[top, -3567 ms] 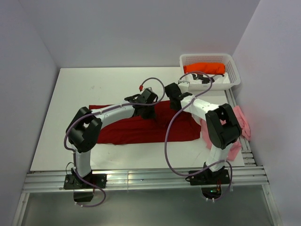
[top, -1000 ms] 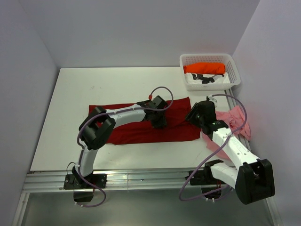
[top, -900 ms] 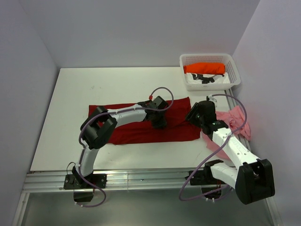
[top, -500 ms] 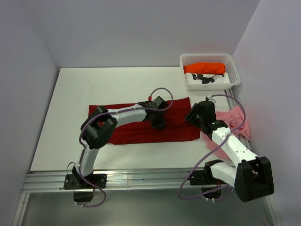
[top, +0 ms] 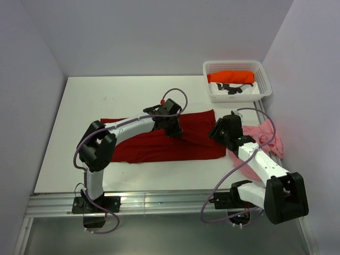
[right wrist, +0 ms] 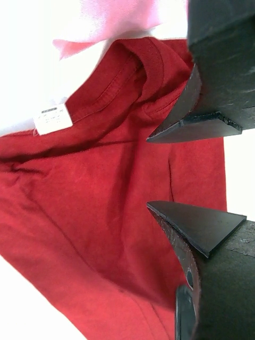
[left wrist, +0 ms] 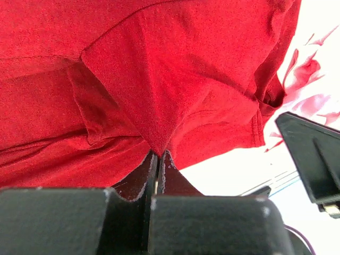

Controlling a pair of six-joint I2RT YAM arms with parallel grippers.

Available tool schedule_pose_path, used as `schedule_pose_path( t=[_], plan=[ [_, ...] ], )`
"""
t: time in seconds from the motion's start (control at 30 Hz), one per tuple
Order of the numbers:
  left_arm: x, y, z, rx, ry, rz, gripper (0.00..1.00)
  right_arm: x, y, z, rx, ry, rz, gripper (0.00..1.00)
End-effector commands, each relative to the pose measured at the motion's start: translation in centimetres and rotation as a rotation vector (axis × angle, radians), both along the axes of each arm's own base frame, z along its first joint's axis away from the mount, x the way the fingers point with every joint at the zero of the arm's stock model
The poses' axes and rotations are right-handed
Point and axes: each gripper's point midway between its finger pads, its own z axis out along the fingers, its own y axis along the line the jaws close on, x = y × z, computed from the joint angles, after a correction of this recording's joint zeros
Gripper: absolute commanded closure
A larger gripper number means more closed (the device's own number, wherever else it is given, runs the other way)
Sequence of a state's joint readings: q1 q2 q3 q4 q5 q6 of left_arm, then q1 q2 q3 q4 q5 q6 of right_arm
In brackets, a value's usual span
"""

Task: Roll the t-shirts
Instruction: Fold the tshirt

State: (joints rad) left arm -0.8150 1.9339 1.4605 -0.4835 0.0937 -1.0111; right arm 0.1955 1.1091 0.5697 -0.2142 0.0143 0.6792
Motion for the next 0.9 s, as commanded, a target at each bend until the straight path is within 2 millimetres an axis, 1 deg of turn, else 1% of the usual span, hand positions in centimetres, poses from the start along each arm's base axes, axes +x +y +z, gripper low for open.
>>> schedule_pose_path(
  t=[0.0,0.07,0.17,0.4,0.7,0.87],
  plan=[
    [-0.6,0.1,1.8,-0.039,-0.012,-0.035,1.0,0.4,0.0,-0.4,0.009,-0.005,-0.003,0.45],
    [-0.7,0.1,1.7,-0.042,-0.007,-0.041,1.0,0.2,0.6,-0.7,0.038,0.01,0.018,0.45],
    [-0.9,0.2,1.5,-0.046,0.004,-0.046,1.0,0.0,0.9,-1.3,0.055,0.026,0.022,0.45],
    [-1.0,0.4,1.5,-0.054,0.009,-0.052,1.0,-0.9,0.7,-2.7,0.04,0.065,0.022,0.5],
    [-0.8,1.1,1.3,-0.037,0.008,-0.043,1.0,-1.6,0.2,-3.2,0.013,0.071,0.028,0.52],
    [-0.6,1.8,0.9,-0.029,0.01,-0.031,1.0,-2.0,0.5,-3.3,0.022,0.067,0.049,0.52]
  ],
)
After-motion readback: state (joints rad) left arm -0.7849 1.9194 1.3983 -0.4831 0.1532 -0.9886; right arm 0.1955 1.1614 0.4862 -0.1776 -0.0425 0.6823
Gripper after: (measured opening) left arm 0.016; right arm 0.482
